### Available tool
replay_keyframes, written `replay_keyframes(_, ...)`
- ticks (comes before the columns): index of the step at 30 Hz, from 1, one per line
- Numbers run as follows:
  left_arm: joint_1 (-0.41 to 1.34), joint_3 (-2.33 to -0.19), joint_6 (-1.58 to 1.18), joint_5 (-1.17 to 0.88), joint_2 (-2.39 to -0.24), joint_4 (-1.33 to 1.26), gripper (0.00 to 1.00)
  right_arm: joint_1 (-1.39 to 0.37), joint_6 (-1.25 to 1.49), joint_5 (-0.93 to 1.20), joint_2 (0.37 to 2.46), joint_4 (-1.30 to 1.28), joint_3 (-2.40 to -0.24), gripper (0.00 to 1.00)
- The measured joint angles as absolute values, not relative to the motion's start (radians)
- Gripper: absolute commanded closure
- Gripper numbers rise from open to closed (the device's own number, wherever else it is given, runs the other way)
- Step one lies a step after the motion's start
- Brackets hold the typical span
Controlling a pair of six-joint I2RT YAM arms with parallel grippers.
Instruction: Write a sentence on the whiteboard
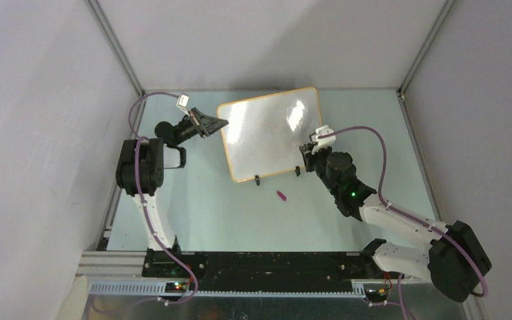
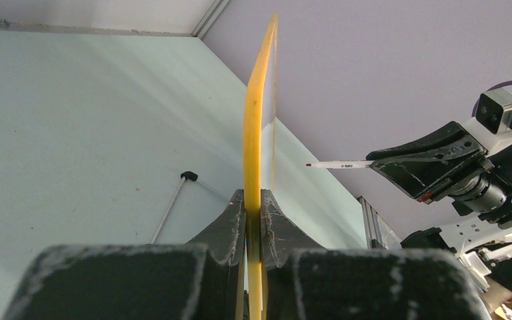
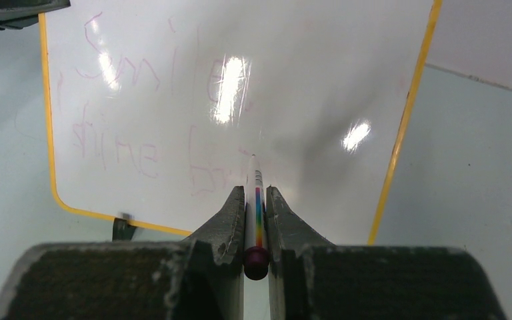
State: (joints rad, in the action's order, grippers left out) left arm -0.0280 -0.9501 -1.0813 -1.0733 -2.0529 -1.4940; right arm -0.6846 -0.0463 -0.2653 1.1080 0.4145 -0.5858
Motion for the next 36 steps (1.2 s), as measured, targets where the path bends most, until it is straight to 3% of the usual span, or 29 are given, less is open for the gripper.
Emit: replay_keyframes(36, -0.028, -0.95, -1.081, -1.073, -2.053, -1.494, 1.0, -0.684, -0.05, -0.302, 1.235, 0.478, -0.569, 1.0)
